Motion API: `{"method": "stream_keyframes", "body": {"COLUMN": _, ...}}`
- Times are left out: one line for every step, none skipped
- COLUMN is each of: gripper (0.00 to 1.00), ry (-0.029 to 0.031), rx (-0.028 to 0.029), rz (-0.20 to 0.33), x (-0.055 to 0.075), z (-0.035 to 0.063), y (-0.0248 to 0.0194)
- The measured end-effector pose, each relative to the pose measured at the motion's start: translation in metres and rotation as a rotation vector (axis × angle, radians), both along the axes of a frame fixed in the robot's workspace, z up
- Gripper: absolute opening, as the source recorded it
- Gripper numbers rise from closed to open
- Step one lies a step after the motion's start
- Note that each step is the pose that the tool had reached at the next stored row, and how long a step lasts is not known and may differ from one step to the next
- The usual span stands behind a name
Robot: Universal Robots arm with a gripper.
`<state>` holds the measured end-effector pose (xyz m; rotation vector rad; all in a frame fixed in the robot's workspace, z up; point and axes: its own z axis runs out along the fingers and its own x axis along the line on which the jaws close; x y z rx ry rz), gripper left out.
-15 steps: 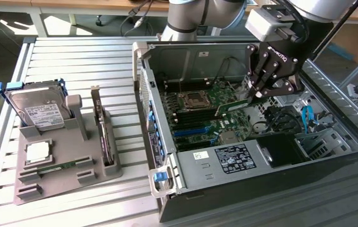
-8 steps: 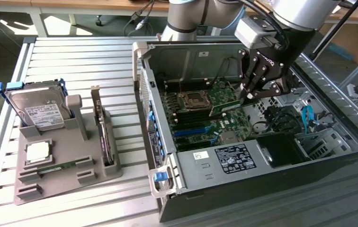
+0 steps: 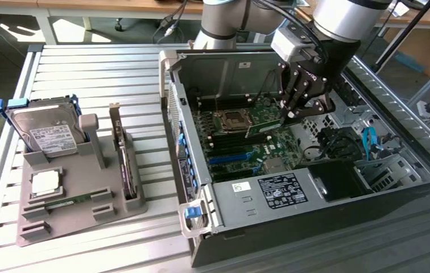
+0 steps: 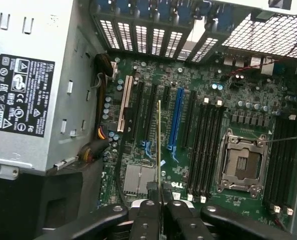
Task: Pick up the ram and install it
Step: 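Insert the ram into the slot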
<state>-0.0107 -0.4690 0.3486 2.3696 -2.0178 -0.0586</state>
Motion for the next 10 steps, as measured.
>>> {"method": "stream_keyframes", "body": {"gripper": 0.12, "ry": 0.0, "rx": 0.0, "rz": 0.0, "x": 0.0, "z": -0.0022, "y": 0.0018}}
{"method": "stream_keyframes", "body": {"gripper": 0.12, "ry": 0.0, "rx": -0.0001, "rz": 0.001, "x": 0.0, "z": -0.0042, "y": 0.0034}}
{"method": "stream_keyframes", "body": {"gripper": 0.12, "ry": 0.0, "rx": -0.0001, "rz": 0.001, "x": 0.0, "z": -0.006, "y": 0.0048}}
{"method": "stream_keyframes", "body": {"gripper": 0.12, "ry": 0.0, "rx": -0.0001, "rz": 0.002, "x": 0.0, "z": -0.0081, "y": 0.0062}}
{"method": "stream_keyframes", "body": {"gripper": 0.12, "ry": 0.0, "rx": 0.0, "rz": 0.002, "x": 0.0, "z": -0.0105, "y": 0.0078}}
{"method": "stream_keyframes", "body": {"gripper": 0.12, "ry": 0.0, "rx": -0.0001, "rz": 0.003, "x": 0.0, "z": -0.0129, "y": 0.0091}}
{"method": "stream_keyframes", "body": {"gripper": 0.12, "ry": 0.0, "rx": 0.0, "rz": 0.003, "x": 0.0, "z": -0.0144, "y": 0.0098}}
{"method": "stream_keyframes", "body": {"gripper": 0.12, "ry": -0.0001, "rx": 0.0, "rz": 0.003, "x": 0.0, "z": -0.0163, "y": 0.0105}}
{"method": "stream_keyframes", "body": {"gripper": 0.12, "ry": 0.0, "rx": 0.0, "rz": 0.003, "x": 0.0, "z": -0.0194, "y": 0.0119}}
{"method": "stream_keyframes", "body": {"gripper": 0.12, "ry": 0.0001, "rx": 0.0, "rz": -0.001, "x": 0.0, "z": -0.0216, "y": 0.0126}}
